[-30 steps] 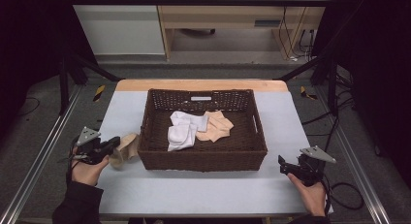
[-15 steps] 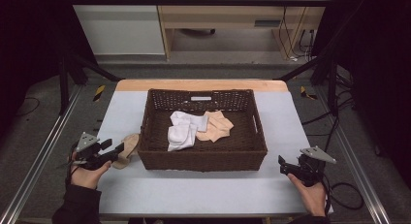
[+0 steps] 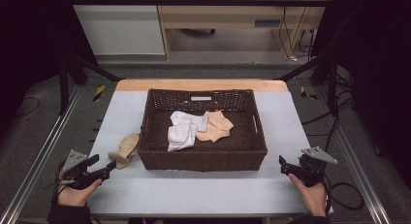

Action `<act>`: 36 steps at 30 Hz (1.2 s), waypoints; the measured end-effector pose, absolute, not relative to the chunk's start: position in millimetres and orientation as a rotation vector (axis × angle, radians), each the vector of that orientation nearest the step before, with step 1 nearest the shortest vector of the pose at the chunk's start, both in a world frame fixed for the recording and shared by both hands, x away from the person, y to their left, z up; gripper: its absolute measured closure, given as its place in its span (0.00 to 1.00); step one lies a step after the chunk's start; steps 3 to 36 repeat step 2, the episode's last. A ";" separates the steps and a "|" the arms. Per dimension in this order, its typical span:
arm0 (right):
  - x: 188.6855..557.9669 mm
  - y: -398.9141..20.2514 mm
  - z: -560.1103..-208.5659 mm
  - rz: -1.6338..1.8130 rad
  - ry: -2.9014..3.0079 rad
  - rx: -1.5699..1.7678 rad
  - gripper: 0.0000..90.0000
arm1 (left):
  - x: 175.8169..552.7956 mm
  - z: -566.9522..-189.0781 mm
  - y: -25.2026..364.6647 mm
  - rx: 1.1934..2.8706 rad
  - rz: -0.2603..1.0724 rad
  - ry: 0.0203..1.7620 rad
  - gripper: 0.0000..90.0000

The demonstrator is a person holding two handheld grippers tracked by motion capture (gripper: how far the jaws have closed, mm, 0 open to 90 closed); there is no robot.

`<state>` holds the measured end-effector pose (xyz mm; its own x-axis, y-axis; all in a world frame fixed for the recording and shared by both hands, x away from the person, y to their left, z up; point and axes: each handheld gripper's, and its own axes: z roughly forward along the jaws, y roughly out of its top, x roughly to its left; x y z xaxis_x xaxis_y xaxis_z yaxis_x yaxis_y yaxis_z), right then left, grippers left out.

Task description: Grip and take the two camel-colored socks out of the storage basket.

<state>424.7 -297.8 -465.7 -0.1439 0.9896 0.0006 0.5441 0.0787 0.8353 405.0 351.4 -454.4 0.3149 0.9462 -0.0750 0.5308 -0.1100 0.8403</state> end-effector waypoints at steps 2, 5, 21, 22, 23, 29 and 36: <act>424.8 -298.0 -465.7 0.947 1.757 1.525 0.06 | 404.9 -458.3 351.4 1.785 0.643 1.336 0.30; 424.8 -298.0 -465.7 0.947 1.757 1.525 0.06 | 404.9 -458.3 351.4 1.785 0.643 1.336 0.30; 424.8 -298.0 -465.7 0.947 1.757 1.525 0.06 | 404.9 -458.3 351.4 1.785 0.643 1.336 0.30; 424.8 -298.0 -465.7 0.947 1.757 1.525 0.06 | 404.9 -458.3 351.4 1.785 0.643 1.336 0.30; 424.8 -298.0 -465.7 0.947 1.757 1.525 0.06 | 404.9 -458.3 351.4 1.785 0.643 1.336 0.30; 424.8 -298.0 -465.7 0.947 1.757 1.525 0.06 | 404.9 -458.3 351.4 1.785 0.643 1.336 0.30; 424.8 -298.0 -465.7 0.947 1.757 1.525 0.06 | 404.9 -458.3 351.4 1.785 0.643 1.336 0.30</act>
